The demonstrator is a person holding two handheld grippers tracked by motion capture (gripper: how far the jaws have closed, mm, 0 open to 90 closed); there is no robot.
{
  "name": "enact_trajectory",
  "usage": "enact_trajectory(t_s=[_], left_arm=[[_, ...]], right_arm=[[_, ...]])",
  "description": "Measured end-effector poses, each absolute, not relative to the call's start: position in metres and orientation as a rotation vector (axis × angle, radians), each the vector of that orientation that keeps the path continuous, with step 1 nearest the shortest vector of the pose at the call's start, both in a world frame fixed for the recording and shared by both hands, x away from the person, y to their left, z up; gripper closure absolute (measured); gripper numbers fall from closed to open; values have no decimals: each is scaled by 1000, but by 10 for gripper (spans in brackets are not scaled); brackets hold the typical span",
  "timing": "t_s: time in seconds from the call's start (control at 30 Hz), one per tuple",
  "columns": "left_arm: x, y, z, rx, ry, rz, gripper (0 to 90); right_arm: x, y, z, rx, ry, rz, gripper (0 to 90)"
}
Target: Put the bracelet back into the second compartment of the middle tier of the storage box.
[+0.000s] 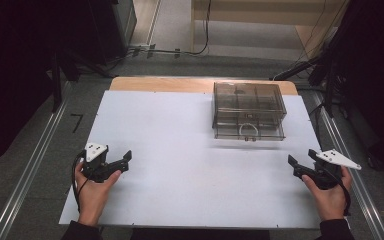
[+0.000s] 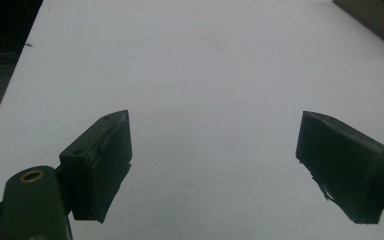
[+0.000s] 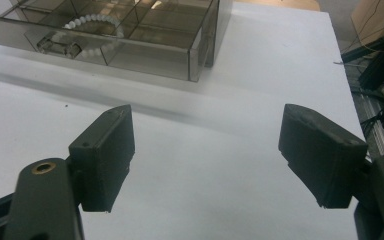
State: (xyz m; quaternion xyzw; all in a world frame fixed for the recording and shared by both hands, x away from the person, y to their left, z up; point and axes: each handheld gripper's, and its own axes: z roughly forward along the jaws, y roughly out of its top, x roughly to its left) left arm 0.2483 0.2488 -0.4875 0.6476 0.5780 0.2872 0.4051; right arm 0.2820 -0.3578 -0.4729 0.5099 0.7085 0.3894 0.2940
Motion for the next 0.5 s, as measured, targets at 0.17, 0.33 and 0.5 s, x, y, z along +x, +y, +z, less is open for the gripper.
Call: enact_trajectory(t_s=[0.17,0.33,0.5], left_arm=[[244,250,-489,1636,1460,723,134],[238,250,-489,1640,1457,720,128],[235,249,-490,1645,1457,715,122]], right_arm=[[276,-362,-475,1376,1882,1033,205],[267,-365,-476,1370,1883,1017,205],[260,-371,-477,1387,1870,1018,205]])
